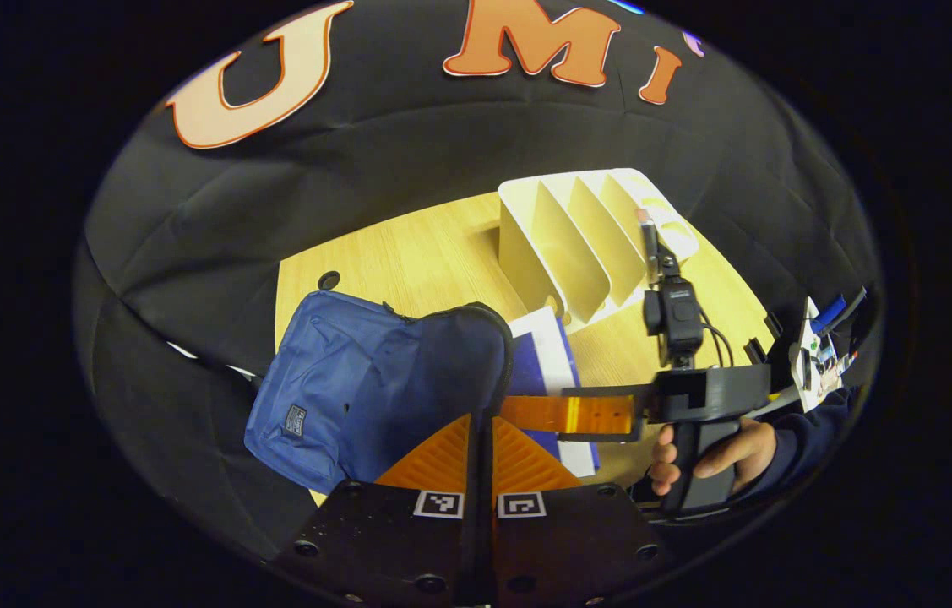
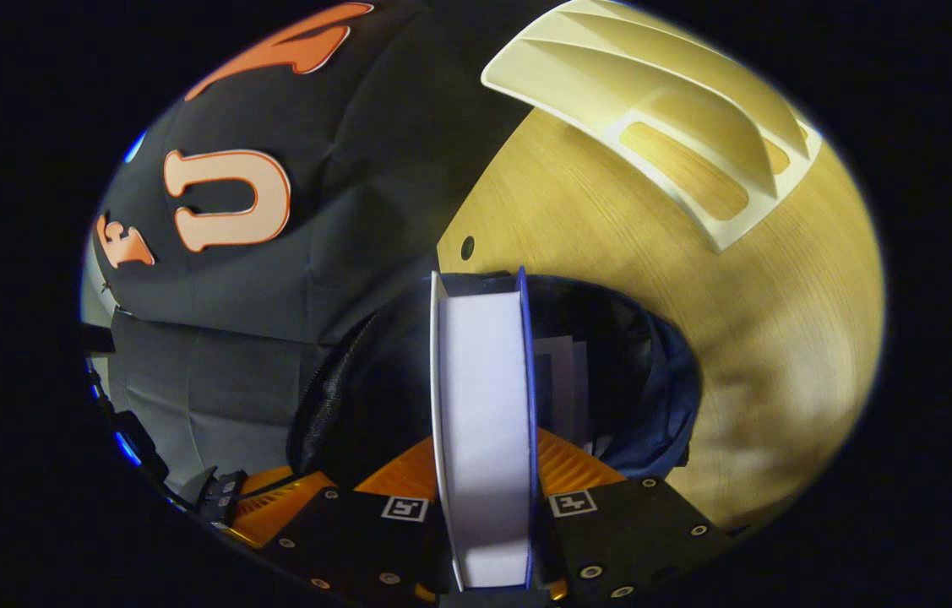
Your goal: Open the schoolbag, grab two books from the bookshelf and put them into the schoolbag.
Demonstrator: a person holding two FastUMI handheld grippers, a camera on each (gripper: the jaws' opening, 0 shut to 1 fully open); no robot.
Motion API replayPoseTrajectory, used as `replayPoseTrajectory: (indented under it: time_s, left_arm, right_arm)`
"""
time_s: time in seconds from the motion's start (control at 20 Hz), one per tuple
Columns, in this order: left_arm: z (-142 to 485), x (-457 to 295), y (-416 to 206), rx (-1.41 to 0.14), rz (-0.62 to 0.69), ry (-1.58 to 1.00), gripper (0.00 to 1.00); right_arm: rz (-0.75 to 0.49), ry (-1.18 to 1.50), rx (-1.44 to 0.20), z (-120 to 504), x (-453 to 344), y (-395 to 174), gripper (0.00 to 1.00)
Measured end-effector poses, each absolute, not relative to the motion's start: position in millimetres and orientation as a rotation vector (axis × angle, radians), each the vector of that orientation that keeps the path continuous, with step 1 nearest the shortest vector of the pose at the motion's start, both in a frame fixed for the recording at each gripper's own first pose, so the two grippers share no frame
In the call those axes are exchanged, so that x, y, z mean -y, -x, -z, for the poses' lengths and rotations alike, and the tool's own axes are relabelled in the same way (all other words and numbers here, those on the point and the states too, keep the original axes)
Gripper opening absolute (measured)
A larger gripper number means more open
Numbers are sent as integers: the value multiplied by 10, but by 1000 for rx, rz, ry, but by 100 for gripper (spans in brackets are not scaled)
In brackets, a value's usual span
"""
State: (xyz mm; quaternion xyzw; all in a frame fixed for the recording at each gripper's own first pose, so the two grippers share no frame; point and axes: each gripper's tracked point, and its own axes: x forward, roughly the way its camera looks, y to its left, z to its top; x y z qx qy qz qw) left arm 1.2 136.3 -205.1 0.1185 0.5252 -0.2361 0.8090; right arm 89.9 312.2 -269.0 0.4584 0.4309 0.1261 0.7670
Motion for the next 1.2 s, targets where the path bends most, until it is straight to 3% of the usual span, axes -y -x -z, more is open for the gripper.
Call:
replayPoseTrajectory:
  time_s: [1.2]
  left_arm:
    - [1949,-1371,-55,-1086,554,-274,0]
  right_arm:
    - [-303,-1085,-910,3085,-3706,-1276,37]
